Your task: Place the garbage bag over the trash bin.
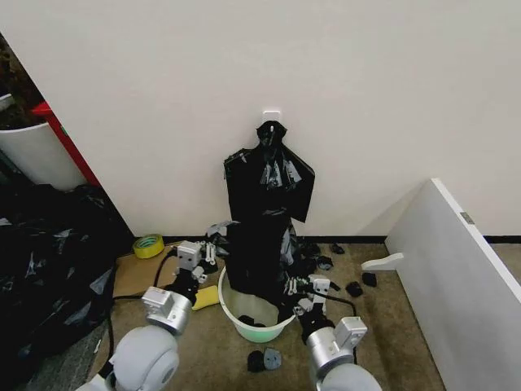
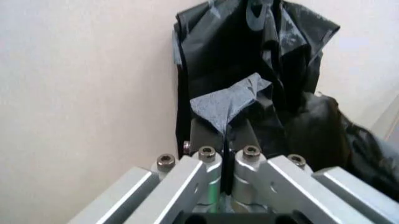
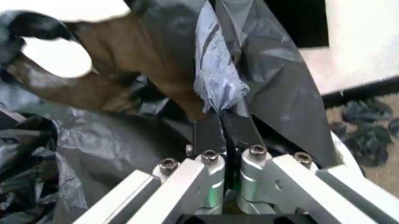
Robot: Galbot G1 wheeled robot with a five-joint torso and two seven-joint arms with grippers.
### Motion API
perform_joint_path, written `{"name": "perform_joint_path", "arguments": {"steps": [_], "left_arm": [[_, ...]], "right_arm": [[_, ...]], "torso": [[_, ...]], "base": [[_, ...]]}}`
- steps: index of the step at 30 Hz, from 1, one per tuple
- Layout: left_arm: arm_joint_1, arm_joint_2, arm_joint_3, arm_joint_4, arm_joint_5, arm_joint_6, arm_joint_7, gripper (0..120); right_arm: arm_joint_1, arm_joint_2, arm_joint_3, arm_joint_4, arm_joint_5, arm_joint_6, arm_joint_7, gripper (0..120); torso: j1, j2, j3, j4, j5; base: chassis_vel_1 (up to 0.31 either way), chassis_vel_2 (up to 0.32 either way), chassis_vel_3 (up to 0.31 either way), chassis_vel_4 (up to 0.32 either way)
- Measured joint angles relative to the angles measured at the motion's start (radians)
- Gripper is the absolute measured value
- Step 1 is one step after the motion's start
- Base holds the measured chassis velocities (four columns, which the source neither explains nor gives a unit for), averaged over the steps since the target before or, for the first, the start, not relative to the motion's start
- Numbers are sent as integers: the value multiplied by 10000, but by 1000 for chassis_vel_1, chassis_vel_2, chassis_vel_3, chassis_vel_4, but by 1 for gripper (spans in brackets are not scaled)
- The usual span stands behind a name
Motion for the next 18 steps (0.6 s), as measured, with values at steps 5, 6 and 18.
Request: {"name": "perform_joint_path", "arguments": {"steps": [5,6,18], "left_arm": [[-62,-392,764,580,200,-8,-17,0],[-135,-477,1005,733,225,7,-35,0],[54,-183,1369,941,347,400,-544,0]], "right_arm": [[113,-31,185,-440,48,-26,476,0],[98,-118,252,-445,85,-55,545,0],[-555,-784,339,-127,-227,-1629,1147,0]], "torso": [[0,0,1,2,-1],[0,0,1,1,-2],[0,0,1,0,0]], "base": [[0,0,0,0],[0,0,0,0],[0,0,0,0]]}}
